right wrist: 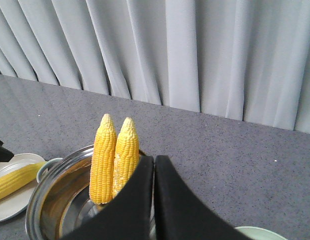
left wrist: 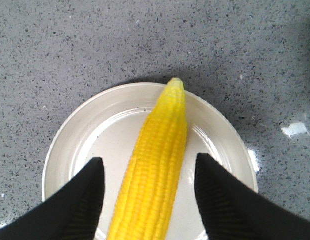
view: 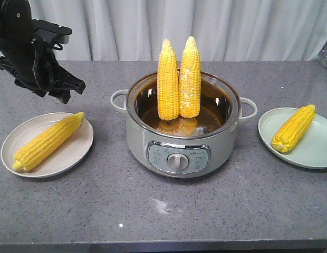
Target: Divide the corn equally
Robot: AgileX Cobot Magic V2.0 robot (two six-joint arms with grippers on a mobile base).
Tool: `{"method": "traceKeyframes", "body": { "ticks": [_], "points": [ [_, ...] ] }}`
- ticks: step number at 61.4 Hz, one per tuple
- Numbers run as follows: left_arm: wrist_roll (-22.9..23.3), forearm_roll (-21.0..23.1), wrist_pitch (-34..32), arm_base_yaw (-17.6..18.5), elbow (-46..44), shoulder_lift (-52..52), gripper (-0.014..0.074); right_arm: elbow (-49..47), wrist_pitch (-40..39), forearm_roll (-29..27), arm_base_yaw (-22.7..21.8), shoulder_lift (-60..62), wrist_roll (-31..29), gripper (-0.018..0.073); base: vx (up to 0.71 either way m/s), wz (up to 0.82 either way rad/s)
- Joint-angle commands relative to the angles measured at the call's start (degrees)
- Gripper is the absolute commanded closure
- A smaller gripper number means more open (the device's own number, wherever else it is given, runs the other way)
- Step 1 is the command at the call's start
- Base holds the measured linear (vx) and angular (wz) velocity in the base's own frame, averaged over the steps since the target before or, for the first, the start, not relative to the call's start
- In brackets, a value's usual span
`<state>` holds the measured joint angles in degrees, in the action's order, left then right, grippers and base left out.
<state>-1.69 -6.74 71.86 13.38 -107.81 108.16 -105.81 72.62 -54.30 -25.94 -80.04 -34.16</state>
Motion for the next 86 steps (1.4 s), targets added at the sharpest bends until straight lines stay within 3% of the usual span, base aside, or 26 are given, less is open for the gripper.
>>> {"method": "traceKeyframes", "body": {
  "ticks": [1, 13, 20, 29, 37, 42, 50, 59, 71, 86],
  "points": [
    [0.8, -0.1, -0.1, 0.0, -1.4, -3.0, 0.0198, -1.1, 1.2, -2.8, -0.4, 1.4, -0.2, 0.0568, 0.00, 0.00],
    [0.8, 4.0, -0.1, 0.0, -1.7, -3.3, 0.0199, -1.1, -0.5, -5.5, -0.4, 1.1, -1.9, 0.0568, 0.00, 0.00],
    [0.7, 6.7, -0.2, 0.0, -1.7, -4.0, 0.0199, -1.2, -2.4, -10.8, -0.2, 0.0, -6.6, 0.0566, 0.00, 0.00],
    [0.5, 9.9, -1.3, 0.0, -1.7, -5.6, 0.0200, -2.3, -4.7, -17.0, 3.4, -3.6, -13.8, 0.0540, 0.00, 0.00],
    [0.1, 11.3, -2.5, 0.0, -1.7, -8.2, 0.0200, -5.3, -5.2, -17.5, 8.8, -7.8, -14.9, 0.0442, 0.00, 0.00],
    [0.1, 11.3, -3.3, 0.0, -1.7, -10.2, 0.0200, -8.1, -6.5, -17.2, 13.1, -11.3, -16.1, 0.0311, 0.00, 0.00],
    [0.1, 11.3, -4.3, 0.0, -1.7, -13.5, 0.0200, -12.6, -14.3, -13.3, 19.2, -15.9, -15.4, 0.0077, 0.00, 0.00],
    [0.1, 11.3, -5.2, 0.0, -1.7, -16.2, 0.0200, -16.4, -23.6, -2.8, 25.9, -21.3, -11.2, -0.0118, 0.00, 0.00],
    [0.1, 11.3, -5.1, 0.0, -1.7, -17.2, 0.0200, -18.1, -25.7, 6.5, 31.9, -27.1, -4.6, -0.0126, 0.00, 0.00],
    [0.1, 11.3, -4.4, 0.0, -1.7, -17.2, 0.0200, -18.0, -25.4, 5.5, 32.1, -33.1, -1.9, -0.0072, 0.00, 0.00]
  ]
}}
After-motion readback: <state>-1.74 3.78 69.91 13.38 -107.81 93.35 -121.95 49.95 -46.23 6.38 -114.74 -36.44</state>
